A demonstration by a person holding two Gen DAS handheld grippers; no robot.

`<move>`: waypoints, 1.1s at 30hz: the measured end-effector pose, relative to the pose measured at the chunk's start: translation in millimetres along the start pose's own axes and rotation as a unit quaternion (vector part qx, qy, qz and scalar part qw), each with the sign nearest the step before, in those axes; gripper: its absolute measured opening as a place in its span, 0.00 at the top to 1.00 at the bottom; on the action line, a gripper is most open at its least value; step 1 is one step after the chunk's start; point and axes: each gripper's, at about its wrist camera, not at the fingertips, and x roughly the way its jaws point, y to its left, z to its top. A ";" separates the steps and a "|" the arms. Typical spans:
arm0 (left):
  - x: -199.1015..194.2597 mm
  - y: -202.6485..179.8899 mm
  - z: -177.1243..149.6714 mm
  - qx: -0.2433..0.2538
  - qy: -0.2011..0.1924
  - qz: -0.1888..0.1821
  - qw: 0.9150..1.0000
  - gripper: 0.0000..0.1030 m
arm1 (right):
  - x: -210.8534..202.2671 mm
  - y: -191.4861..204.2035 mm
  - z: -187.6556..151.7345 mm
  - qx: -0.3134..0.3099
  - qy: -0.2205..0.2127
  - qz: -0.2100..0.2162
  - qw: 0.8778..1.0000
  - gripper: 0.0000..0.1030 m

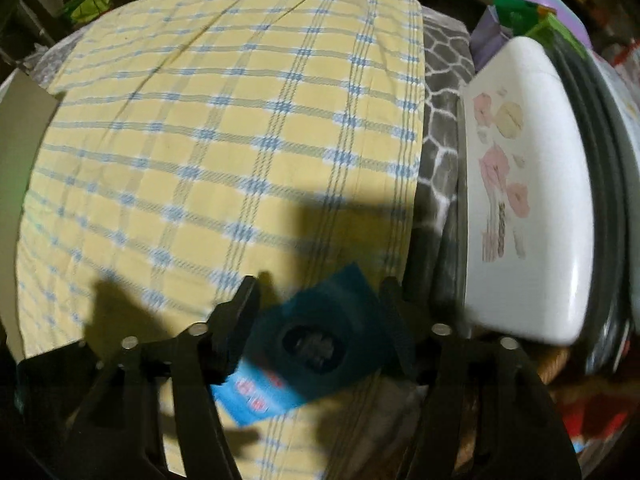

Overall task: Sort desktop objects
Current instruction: 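Move the right tool over the table to the blue Vinda tissue pack, then grasp the blue Vinda tissue pack with the right tool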

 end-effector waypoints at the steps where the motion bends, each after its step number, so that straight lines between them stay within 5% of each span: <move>1: 0.0 0.0 1.1 0.000 -0.002 -0.002 1.000 0.18 | 4.7 -1.0 0.4 0.001 0.005 -0.002 1.000 0.34; 5: 2.7 -1.0 5.4 -0.003 -0.009 -0.009 1.000 0.17 | 8.9 -6.8 -4.4 0.011 0.002 0.023 1.000 0.34; 9: 5.5 0.0 8.4 -0.002 -0.013 -0.010 1.000 0.17 | -0.5 -4.8 -15.2 0.018 -0.007 0.051 0.999 0.70; 11: 6.6 -0.7 8.2 0.000 -0.015 -0.008 1.000 0.17 | -4.4 -4.0 -21.1 0.028 -0.008 0.060 0.998 0.76; 13: 8.4 -3.9 6.6 0.013 -0.010 -0.002 1.000 0.17 | -7.8 -2.6 -28.8 0.039 -0.005 0.081 0.996 0.95; 18: 8.7 -13.8 0.5 0.065 0.015 0.024 0.997 0.22 | -8.9 9.2 -50.4 0.049 0.001 0.149 0.988 0.95; 20: 9.3 -15.4 -4.1 0.079 0.031 0.034 0.996 0.54 | -8.1 18.1 -56.5 0.050 0.005 0.159 0.986 0.95; 23: 12.3 -17.5 -11.3 0.096 0.050 0.046 0.993 0.66 | -4.9 20.6 -66.1 0.067 0.000 0.180 0.981 0.95; 26: 11.3 -11.9 -14.1 0.072 0.051 0.032 0.996 0.67 | -16.0 13.7 -75.6 0.092 -0.015 0.209 0.973 0.93; 28: 9.8 -7.4 -13.3 0.055 0.050 0.021 0.997 0.68 | -37.1 12.7 -83.9 0.100 -0.036 0.188 0.976 0.89; 30: 8.9 -6.3 -13.5 0.057 0.048 0.024 0.997 0.79 | -58.0 16.7 -96.0 0.080 -0.050 0.128 0.987 0.85; 33: 10.1 -4.4 -15.9 0.054 0.047 0.014 0.997 0.79 | -64.7 16.6 -110.9 0.055 -0.034 0.077 0.995 0.85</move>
